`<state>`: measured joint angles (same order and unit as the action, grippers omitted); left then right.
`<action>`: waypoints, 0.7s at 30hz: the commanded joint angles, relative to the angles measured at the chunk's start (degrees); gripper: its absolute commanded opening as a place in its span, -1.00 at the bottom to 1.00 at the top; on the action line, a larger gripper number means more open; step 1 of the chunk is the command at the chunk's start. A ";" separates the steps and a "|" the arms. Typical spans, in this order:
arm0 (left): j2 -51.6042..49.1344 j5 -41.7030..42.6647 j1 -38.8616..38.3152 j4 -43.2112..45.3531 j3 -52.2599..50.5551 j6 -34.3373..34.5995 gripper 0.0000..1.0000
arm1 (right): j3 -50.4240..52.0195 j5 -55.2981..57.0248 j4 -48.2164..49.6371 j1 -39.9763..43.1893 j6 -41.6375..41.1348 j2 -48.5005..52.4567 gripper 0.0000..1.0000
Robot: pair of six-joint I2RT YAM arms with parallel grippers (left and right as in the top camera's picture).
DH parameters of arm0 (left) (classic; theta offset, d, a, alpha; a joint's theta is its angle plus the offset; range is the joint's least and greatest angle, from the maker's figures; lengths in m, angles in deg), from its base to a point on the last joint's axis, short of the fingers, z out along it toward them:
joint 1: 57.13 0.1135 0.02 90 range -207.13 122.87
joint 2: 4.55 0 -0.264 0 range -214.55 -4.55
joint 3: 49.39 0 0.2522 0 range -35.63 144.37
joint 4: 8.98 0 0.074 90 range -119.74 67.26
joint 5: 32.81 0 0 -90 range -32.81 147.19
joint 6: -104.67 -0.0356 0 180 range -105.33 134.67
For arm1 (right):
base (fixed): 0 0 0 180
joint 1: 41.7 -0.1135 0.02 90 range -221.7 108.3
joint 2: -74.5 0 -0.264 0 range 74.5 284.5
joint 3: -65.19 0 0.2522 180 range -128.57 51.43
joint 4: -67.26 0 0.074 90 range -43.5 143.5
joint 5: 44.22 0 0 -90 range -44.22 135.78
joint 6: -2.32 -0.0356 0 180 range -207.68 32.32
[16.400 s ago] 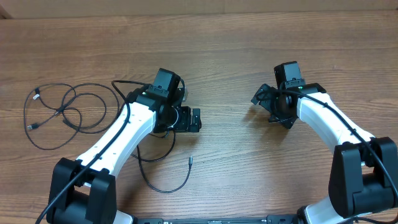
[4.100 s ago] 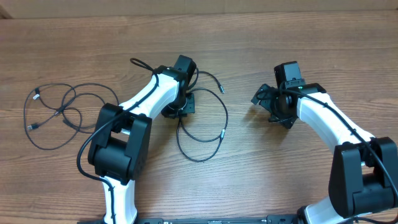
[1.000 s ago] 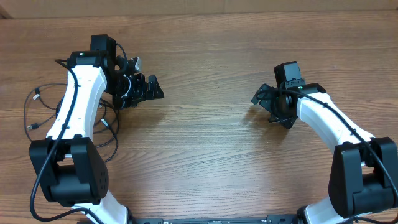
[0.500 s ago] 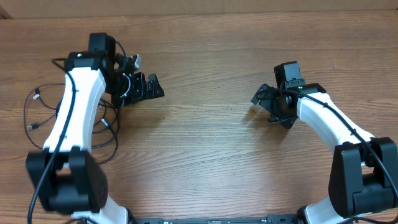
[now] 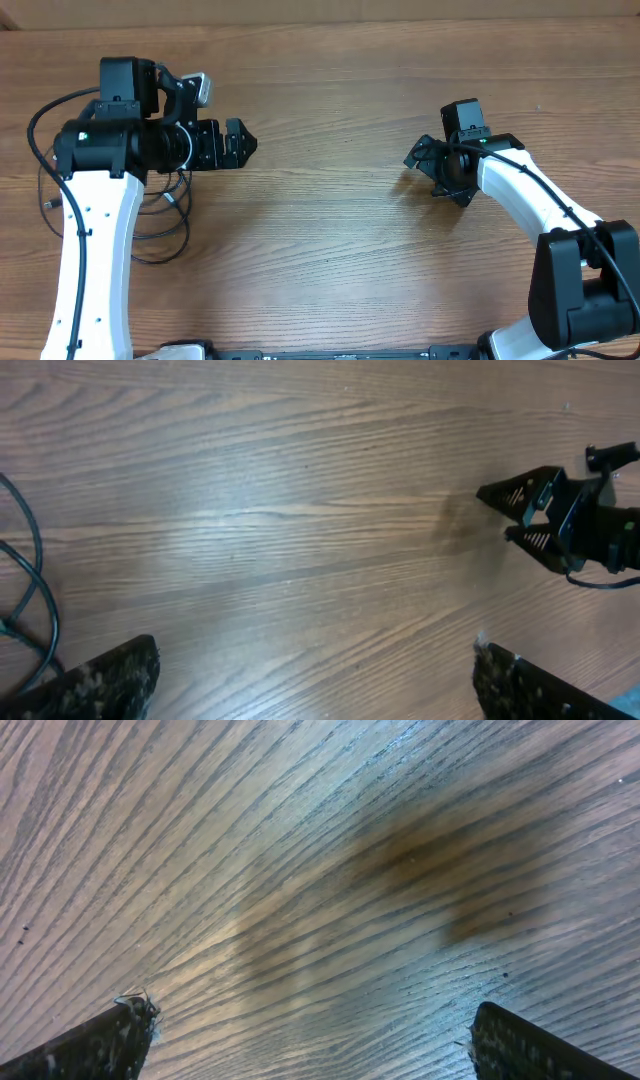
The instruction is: Untangle cables
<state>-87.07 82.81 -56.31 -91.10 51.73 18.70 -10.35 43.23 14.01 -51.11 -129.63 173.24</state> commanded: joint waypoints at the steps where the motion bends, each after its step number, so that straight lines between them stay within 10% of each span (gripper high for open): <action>1: 2.89 -0.92 -0.90 0.28 -3.23 -1.55 0.99 | -0.55 0.55 0.35 0.22 0.24 -1.22 1.00; 12: 10.27 -1.60 -2.43 28.00 -31.98 -0.09 0.99 | -0.55 0.55 0.35 0.22 0.24 -1.22 1.00; 21: 19.45 0.48 -5.68 67.78 -57.48 3.89 0.99 | -0.55 0.55 0.35 0.22 0.24 -1.22 1.00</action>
<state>-71.36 81.66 -60.11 -31.25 1.17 21.21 -10.35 43.23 14.03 -51.11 -129.65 173.24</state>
